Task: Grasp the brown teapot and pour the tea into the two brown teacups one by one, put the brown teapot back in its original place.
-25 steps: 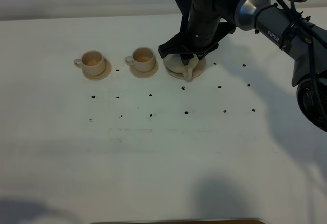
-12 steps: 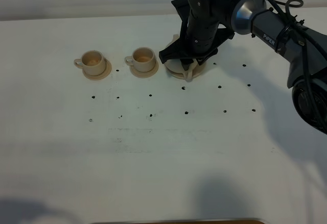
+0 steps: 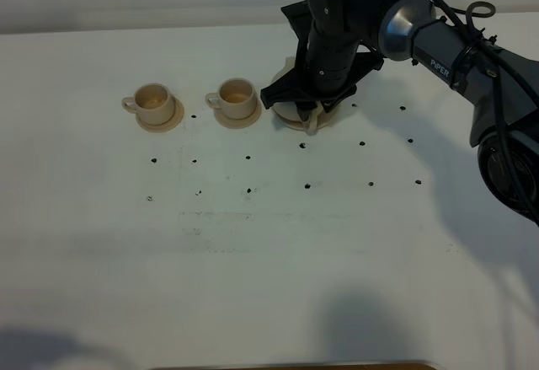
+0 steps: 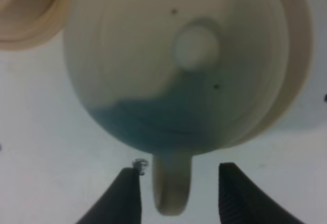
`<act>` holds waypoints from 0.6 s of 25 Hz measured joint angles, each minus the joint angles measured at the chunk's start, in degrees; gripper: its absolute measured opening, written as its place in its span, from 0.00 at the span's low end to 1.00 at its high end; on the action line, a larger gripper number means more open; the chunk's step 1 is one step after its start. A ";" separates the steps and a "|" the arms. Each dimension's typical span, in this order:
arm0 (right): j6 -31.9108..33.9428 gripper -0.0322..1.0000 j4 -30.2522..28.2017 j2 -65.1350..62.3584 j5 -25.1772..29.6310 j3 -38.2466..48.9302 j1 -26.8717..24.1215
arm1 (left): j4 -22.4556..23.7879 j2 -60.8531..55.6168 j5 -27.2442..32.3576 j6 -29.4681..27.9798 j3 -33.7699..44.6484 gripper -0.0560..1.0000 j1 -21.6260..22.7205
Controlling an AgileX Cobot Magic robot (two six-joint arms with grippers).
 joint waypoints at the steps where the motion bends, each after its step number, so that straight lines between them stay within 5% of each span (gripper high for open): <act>1: -0.20 0.39 0.15 0.00 -0.05 0.00 0.00 | 0.00 0.00 0.00 0.00 0.00 0.12 0.00; 15: -1.17 0.20 0.46 0.56 -1.37 0.00 0.00 | 0.00 0.00 0.00 0.00 0.00 0.12 0.00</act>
